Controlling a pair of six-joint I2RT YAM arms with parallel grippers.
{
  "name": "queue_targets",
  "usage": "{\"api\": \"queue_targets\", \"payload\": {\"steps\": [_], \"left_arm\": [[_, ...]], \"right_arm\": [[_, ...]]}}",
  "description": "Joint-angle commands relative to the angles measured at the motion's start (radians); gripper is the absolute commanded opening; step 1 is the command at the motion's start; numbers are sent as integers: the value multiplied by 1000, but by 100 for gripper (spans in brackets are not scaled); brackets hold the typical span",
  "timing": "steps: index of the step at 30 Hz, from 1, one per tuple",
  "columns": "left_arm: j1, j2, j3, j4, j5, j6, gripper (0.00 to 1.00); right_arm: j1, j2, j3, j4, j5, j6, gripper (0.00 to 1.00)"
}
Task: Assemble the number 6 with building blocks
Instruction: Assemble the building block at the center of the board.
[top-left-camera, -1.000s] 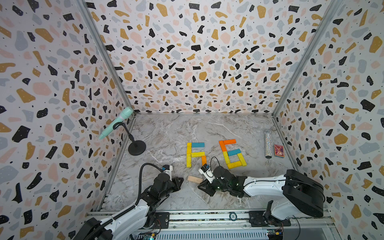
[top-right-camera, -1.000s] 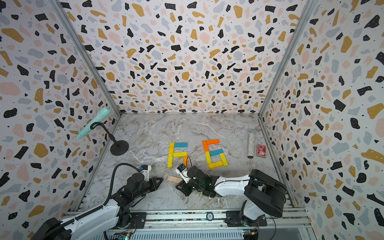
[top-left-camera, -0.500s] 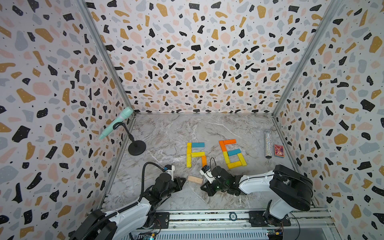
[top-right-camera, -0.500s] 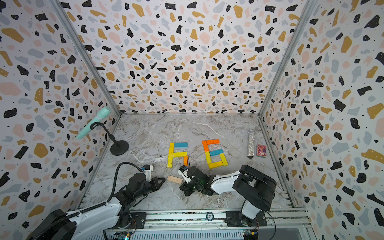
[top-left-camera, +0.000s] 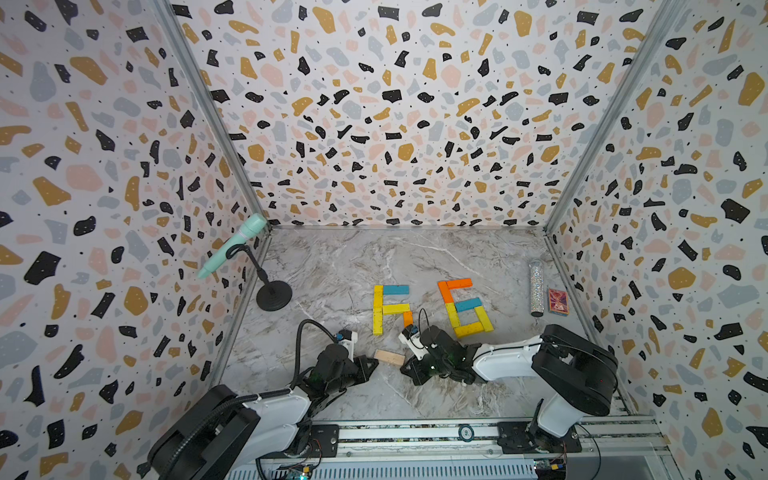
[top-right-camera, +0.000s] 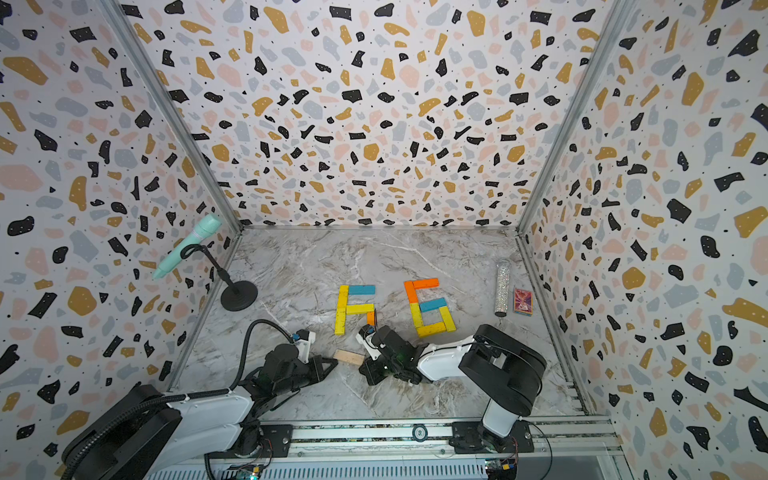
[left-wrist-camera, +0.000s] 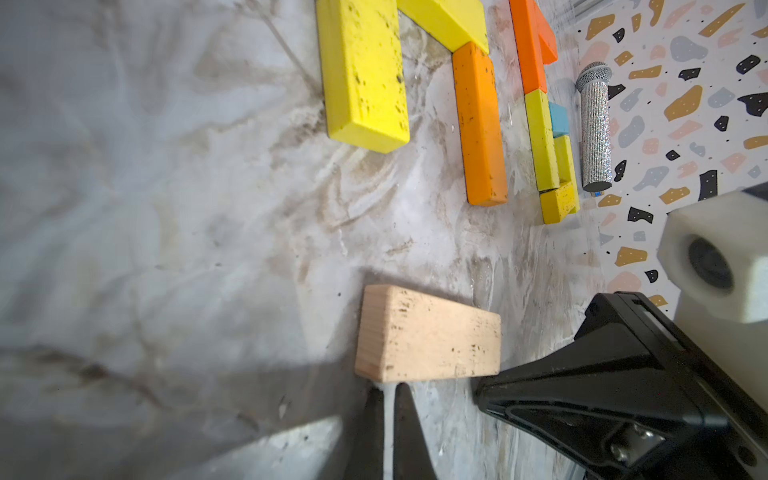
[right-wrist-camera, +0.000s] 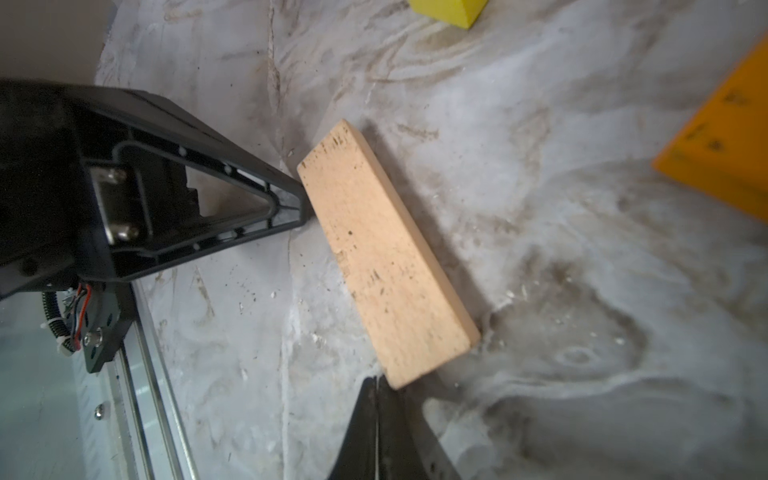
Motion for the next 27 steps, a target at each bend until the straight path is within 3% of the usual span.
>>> {"api": "queue_targets", "payload": {"steps": [1,14,27], "left_arm": [[-7,21,-2,-42,-20,32,0],[-7,19,-19,-42,-129,17,0],[-7,58,0,-21,-152,22,0]], "right_arm": [[-14,9,28,-52,23,-3,7],[-74,39,63,-48,-9,-47,8],[-78,90,82,-36,-6,-54,9]]}}
